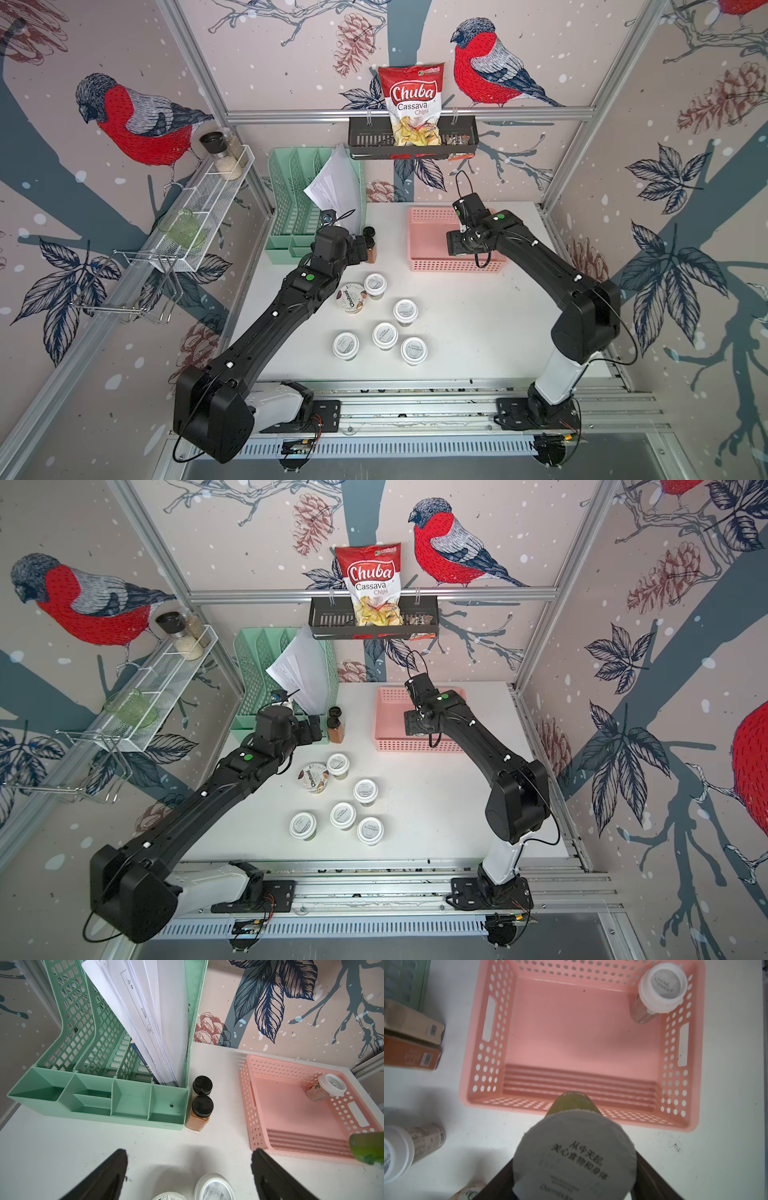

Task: Put the yogurt in the basket
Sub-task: Place the yogurt in the basket.

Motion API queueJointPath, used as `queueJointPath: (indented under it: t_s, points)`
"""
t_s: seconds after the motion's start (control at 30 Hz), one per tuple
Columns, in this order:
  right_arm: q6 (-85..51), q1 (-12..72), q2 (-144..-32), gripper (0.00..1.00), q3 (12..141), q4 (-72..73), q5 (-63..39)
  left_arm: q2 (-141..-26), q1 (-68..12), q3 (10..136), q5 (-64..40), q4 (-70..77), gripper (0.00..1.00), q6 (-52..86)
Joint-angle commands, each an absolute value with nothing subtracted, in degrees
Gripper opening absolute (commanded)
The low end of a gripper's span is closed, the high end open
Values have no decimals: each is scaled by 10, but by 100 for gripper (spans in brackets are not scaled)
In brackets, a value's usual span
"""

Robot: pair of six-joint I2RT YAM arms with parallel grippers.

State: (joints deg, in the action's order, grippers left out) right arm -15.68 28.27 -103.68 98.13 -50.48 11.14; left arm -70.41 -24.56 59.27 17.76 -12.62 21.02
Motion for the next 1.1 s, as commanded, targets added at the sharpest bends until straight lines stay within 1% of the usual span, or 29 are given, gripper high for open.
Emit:
queueJointPath:
  t_s: [0.0,0.17,0.4,0.7,1.07]
  points:
    - [-136,252,-1075,76,1029,-511,102,-702,-247,592,172,-112,96,210]
    - [-126,195,-1142,76,1092,-504,76,-708,-247,592,170,-111,96,209]
    - [-114,150,-1219,77,1134,-502,77,-717,-247,593,163,-107,96,205]
    - [-107,122,-1251,76,1122,-479,71,-734,-247,600,162,-109,96,202]
    - [-100,111,-1290,76,1141,-473,73,-743,-247,600,167,-107,96,200]
